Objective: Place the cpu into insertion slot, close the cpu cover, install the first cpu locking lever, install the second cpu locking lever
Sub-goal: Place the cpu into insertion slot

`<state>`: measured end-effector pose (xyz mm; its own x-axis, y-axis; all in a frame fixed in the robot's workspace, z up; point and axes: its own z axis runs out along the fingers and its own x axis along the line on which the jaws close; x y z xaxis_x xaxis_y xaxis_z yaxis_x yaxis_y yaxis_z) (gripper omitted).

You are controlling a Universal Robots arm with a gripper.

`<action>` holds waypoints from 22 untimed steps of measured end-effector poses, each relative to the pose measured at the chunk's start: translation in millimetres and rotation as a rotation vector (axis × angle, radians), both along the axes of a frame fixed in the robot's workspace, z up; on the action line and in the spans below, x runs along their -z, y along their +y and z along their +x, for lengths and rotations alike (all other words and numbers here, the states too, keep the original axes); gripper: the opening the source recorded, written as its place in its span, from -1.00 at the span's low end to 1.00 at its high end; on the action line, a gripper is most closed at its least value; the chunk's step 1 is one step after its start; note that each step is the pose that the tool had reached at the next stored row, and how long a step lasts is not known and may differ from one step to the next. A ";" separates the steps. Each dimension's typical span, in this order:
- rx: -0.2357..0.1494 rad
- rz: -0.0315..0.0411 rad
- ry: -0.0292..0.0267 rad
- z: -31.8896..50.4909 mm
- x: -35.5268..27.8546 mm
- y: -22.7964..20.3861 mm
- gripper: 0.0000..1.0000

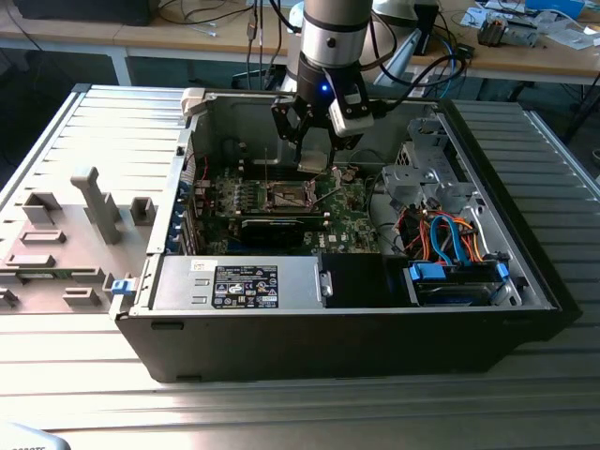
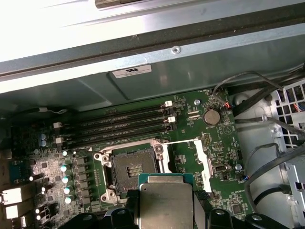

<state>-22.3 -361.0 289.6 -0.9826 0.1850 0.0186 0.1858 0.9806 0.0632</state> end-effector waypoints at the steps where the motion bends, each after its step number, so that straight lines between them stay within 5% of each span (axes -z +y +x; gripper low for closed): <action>1: 0.001 -0.0001 0.0000 0.0 0.0 0.0 0.08; 22: 0.021 0.0000 -0.0001 0.0 1.9 0.0 0.08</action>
